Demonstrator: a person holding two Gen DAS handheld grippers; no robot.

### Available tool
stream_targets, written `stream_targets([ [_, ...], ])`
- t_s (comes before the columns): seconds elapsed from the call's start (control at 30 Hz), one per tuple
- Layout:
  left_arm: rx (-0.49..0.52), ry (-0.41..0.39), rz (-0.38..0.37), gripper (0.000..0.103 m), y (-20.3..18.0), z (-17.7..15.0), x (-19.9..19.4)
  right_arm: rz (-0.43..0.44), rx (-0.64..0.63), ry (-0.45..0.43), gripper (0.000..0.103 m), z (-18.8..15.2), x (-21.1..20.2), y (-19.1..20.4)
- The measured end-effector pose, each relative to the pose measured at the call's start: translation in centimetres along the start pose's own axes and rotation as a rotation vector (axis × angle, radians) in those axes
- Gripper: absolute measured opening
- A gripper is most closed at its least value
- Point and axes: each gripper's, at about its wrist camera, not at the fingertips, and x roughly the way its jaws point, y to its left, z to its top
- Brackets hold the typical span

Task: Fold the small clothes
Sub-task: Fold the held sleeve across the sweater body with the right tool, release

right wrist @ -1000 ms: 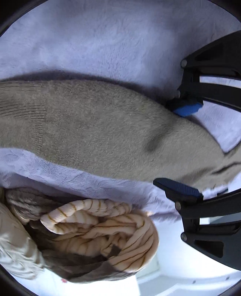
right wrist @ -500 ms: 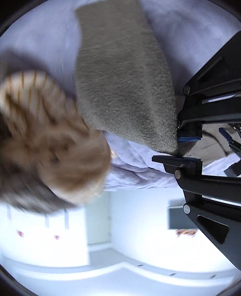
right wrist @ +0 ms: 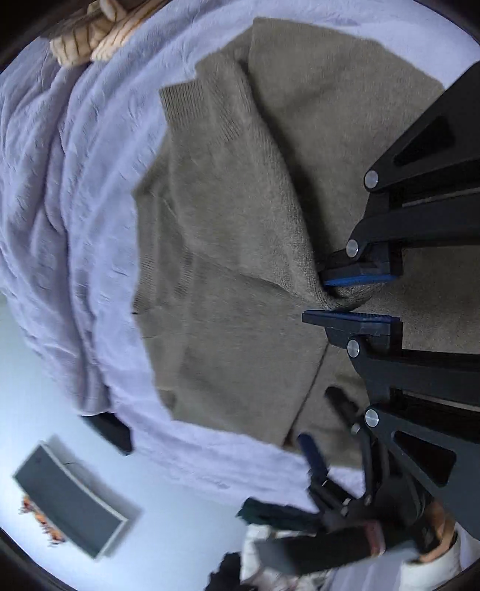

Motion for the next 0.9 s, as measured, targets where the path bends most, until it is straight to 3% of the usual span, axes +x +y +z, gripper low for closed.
stream_targets([
  [0.1,-0.018,0.01,0.003,0.077,1.3,0.1,0.6,-0.089,-0.002,0.067,0.018,-1.5,3.2,-0.2],
  [0.13,-0.018,0.013,-0.001,0.077,1.3,0.5,1.0,-0.085,0.015,0.061,0.026,-1.7,3.2,-0.3],
  [0.17,-0.016,0.015,-0.003,0.077,1.4,0.7,1.3,-0.056,0.045,0.055,0.04,-1.8,2.8,-0.7],
  [0.23,-0.015,0.024,-0.014,0.077,1.5,0.5,1.6,-0.011,0.1,0.055,0.055,-1.8,2.1,-1.5],
  [0.33,-0.02,0.037,-0.022,0.077,1.2,0.5,2.0,0.036,0.228,-0.007,0.055,-2.2,-0.2,-3.3],
  [0.43,-0.018,0.032,-0.032,0.077,1.0,0.5,2.1,0.103,0.434,-0.098,0.055,-2.3,-2.2,-6.7],
  [0.6,-0.01,0.036,-0.034,0.077,1.8,0.0,1.6,0.213,0.74,-0.162,0.055,-2.1,-1.9,-11.8],
  [0.63,-0.012,0.036,-0.036,0.077,2.1,-0.1,1.5,0.225,0.776,-0.167,0.053,-2.3,-1.5,-12.3],
  [0.67,-0.013,0.035,-0.038,0.077,2.7,-0.5,1.1,0.23,0.807,-0.167,0.033,-1.6,-0.9,-12.5],
  [0.73,-0.015,0.029,-0.038,0.077,3.3,-1.0,0.5,0.243,0.816,-0.193,0.011,-0.4,-1.0,-12.2],
  [0.77,-0.017,0.027,-0.036,0.077,3.6,-1.2,0.3,0.234,0.798,-0.205,0.011,0.0,-1.5,-12.0],
  [0.9,-0.028,0.023,-0.031,0.077,4.6,-1.7,-0.3,0.197,0.511,-0.243,0.011,4.1,-2.4,-5.7],
])
